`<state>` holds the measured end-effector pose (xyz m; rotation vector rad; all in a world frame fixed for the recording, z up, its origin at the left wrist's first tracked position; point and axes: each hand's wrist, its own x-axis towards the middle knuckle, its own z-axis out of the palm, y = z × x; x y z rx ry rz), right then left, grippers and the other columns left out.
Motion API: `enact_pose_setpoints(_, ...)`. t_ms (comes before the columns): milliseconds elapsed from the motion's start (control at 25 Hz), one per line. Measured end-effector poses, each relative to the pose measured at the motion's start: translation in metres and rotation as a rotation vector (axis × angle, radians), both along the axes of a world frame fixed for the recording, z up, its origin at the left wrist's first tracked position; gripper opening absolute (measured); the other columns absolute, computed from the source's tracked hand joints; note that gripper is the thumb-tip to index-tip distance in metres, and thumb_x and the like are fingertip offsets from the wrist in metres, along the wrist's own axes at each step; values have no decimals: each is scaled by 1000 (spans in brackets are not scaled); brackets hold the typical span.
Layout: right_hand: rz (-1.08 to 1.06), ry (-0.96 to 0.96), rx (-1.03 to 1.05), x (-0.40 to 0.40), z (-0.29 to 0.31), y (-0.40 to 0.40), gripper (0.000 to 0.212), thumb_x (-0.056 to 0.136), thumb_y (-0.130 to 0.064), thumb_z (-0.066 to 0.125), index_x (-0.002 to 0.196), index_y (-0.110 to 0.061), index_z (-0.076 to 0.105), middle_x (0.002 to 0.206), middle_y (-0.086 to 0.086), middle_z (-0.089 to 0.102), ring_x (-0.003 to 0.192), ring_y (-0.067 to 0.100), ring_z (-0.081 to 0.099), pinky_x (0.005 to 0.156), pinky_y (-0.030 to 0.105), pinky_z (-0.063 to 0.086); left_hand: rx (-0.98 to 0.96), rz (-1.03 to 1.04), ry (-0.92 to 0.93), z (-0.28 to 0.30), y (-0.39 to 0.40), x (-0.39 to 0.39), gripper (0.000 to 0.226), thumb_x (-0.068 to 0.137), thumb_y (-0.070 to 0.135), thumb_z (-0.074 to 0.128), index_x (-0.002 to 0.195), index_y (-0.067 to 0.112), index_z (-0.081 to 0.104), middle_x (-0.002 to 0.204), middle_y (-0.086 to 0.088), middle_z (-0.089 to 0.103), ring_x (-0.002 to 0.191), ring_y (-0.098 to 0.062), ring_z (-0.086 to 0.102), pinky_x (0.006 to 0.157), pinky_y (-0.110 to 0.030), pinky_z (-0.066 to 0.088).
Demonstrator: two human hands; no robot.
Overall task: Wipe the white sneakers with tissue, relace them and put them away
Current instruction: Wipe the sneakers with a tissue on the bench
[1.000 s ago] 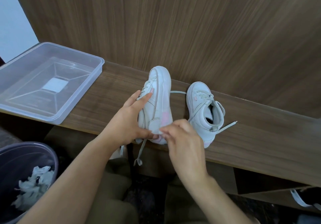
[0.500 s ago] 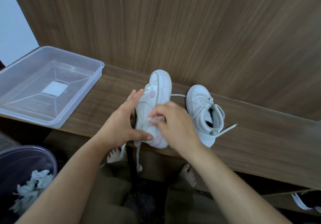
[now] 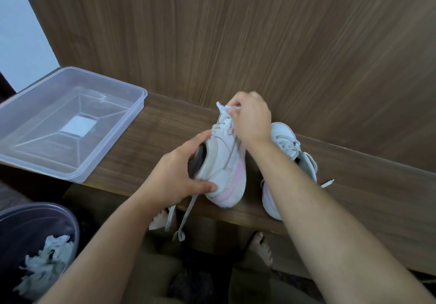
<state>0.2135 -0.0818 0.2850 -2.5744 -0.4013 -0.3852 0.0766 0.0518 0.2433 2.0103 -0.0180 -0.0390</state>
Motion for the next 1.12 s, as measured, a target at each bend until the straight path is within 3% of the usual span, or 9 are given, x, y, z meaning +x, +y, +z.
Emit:
enact_pose_setpoints(120, -57, 121, -94, 36, 9, -1, 8, 87, -13, 59, 91, -14, 66, 103, 7, 60, 94, 23, 60, 73, 26, 37, 32, -23, -1, 2, -1, 1, 103, 62, 23, 85, 141, 49, 23, 131, 26, 44, 125, 2, 38, 101, -23, 40)
enact_pose_setpoints(240, -3, 250, -36, 20, 17, -3, 7, 85, -12, 60, 85, -14, 66, 102, 4, 68, 98, 23, 62, 82, 32, 47, 44, -12, 6, 2, 3, 1, 103, 63, 24, 85, 141, 48, 23, 129, 26, 43, 124, 2, 36, 100, -24, 40)
enact_pose_setpoints(400, 46, 337, 1, -65, 17, -18, 7, 88, -17, 60, 85, -19, 66, 84, -14, 59, 88, 12, 58, 68, 24, 44, 22, 14, 5, -1, 3, -1, 101, 62, 24, 85, 140, 47, 25, 128, 23, 47, 118, 2, 41, 90, -17, 43)
enact_pose_setpoints(520, 117, 306, -16, -108, 6, -25, 7, 89, -24, 60, 94, -22, 65, 90, -13, 56, 87, 6, 52, 68, 21, 41, -17, 37, 11, -4, 4, -2, 101, 59, 22, 87, 138, 48, 29, 129, 20, 51, 122, -1, 45, 97, -29, 46)
enact_pose_setpoints(600, 88, 189, -60, -94, 1, -21, 9, 91, -21, 56, 96, -20, 63, 98, -5, 58, 91, 12, 55, 76, 27, 43, -25, 43, 14, -4, 5, -1, 100, 58, 21, 87, 136, 50, 30, 129, 18, 52, 124, -3, 45, 101, -33, 45)
enact_pose_setpoints(720, -50, 66, -65, -30, -2, -11, 12, 92, -12, 51, 97, -13, 61, 101, 7, 59, 94, 24, 57, 74, 31, 39, -3, 39, 19, -4, 6, -1, 99, 60, 22, 86, 135, 52, 29, 132, 19, 49, 126, -3, 41, 102, -31, 42)
enact_pose_setpoints(920, -170, 176, -68, 51, 9, 2, 18, 89, -10, 52, 100, -8, 66, 107, 11, 65, 101, 26, 59, 74, 28, 41, -19, 19, 15, -4, 8, 3, 98, 61, 21, 86, 135, 52, 30, 131, 22, 50, 126, -2, 42, 104, -34, 42)
enact_pose_setpoints(1120, -131, 285, -64, 26, 21, -8, 15, 85, -9, 58, 94, -8, 69, 103, 9, 69, 99, 25, 63, 78, 30, 49, -32, -4, 24, -2, 10, -1, 103, 65, 17, 83, 140, 52, 21, 139, 23, 39, 130, -3, 37, 108, -33, 37)
